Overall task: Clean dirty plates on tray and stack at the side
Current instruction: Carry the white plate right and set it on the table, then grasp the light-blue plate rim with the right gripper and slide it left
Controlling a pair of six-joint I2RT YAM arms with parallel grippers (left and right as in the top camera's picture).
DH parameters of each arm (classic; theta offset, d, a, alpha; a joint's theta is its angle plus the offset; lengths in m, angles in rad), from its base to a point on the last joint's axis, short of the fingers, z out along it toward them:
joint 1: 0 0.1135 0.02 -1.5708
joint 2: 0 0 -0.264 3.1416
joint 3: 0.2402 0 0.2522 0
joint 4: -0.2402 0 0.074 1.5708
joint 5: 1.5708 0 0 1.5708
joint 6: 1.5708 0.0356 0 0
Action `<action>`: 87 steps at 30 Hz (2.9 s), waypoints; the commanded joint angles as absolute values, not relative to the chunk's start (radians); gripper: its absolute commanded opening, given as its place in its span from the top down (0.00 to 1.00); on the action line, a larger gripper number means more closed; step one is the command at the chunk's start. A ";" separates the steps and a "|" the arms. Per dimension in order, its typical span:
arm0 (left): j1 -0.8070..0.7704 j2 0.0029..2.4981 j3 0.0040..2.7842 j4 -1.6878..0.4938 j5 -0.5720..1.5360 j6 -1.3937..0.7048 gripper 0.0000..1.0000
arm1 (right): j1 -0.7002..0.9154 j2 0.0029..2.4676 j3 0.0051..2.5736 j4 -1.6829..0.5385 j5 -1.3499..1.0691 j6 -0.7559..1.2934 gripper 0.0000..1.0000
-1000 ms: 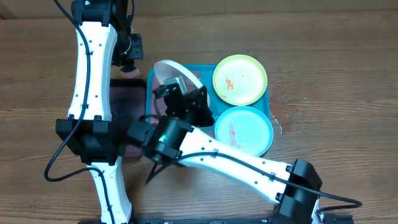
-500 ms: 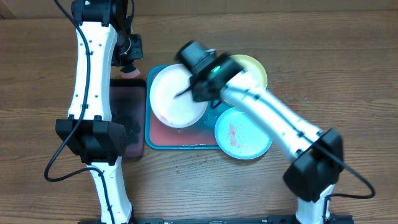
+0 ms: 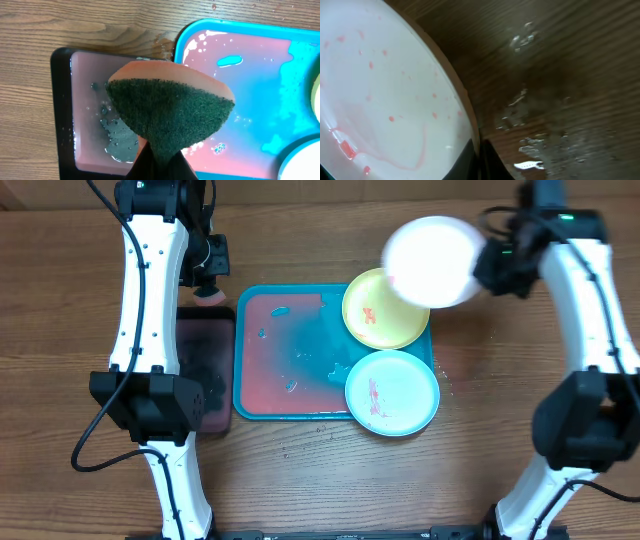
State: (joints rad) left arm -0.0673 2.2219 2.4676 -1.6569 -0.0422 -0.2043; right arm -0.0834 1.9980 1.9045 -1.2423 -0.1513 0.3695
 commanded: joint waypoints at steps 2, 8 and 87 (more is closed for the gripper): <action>-0.067 2.219 2.489 -1.655 -0.052 -0.218 0.96 | -0.228 1.967 1.795 -1.229 -0.132 0.366 0.96; -0.067 2.219 2.489 -1.650 -0.052 -0.218 0.96 | -0.339 1.967 1.618 -1.153 -0.132 0.366 0.96; -0.115 2.219 2.489 -1.652 0.011 -0.233 0.96 | 0.363 1.885 1.359 -1.168 -0.184 0.397 0.96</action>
State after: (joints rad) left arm -0.1116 2.2219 2.4676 -1.6535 0.0036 -0.2115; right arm 0.2962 1.9026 1.3033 -1.2198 -0.1802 0.3279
